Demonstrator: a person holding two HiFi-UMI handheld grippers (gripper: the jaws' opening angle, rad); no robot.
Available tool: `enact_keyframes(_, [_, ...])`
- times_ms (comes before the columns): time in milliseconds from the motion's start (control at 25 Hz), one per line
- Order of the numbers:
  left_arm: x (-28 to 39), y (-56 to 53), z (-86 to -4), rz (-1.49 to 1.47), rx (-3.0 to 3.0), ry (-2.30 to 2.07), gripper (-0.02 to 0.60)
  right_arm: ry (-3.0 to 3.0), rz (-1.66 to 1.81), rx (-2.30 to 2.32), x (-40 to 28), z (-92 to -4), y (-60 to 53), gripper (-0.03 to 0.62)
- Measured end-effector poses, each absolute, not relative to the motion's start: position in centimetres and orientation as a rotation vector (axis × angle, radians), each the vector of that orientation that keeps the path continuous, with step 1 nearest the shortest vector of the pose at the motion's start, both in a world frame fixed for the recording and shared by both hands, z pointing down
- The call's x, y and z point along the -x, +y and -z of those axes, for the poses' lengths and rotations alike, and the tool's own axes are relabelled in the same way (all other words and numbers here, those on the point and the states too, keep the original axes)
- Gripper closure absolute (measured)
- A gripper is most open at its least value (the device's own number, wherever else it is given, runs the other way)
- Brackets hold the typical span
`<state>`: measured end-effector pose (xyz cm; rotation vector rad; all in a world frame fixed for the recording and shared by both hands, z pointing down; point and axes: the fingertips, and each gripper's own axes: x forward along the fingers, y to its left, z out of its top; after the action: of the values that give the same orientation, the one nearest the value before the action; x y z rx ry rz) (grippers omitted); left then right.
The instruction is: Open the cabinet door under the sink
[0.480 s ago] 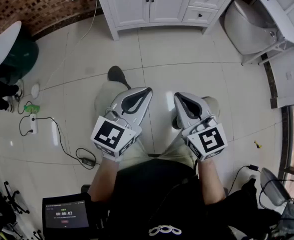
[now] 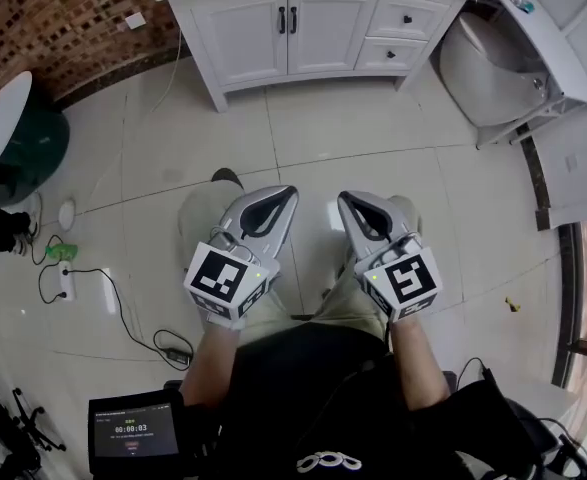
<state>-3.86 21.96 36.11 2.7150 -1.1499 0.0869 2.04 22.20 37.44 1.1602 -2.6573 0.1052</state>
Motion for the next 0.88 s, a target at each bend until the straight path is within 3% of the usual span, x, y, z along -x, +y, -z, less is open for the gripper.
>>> enact_keyframes(880, [8.2, -1.3, -38.5, -0.215, -2.726, -1.164, 0.566, -2.654, -0.171, -1.236, 2.5, -39.5, -2.6, 0.602])
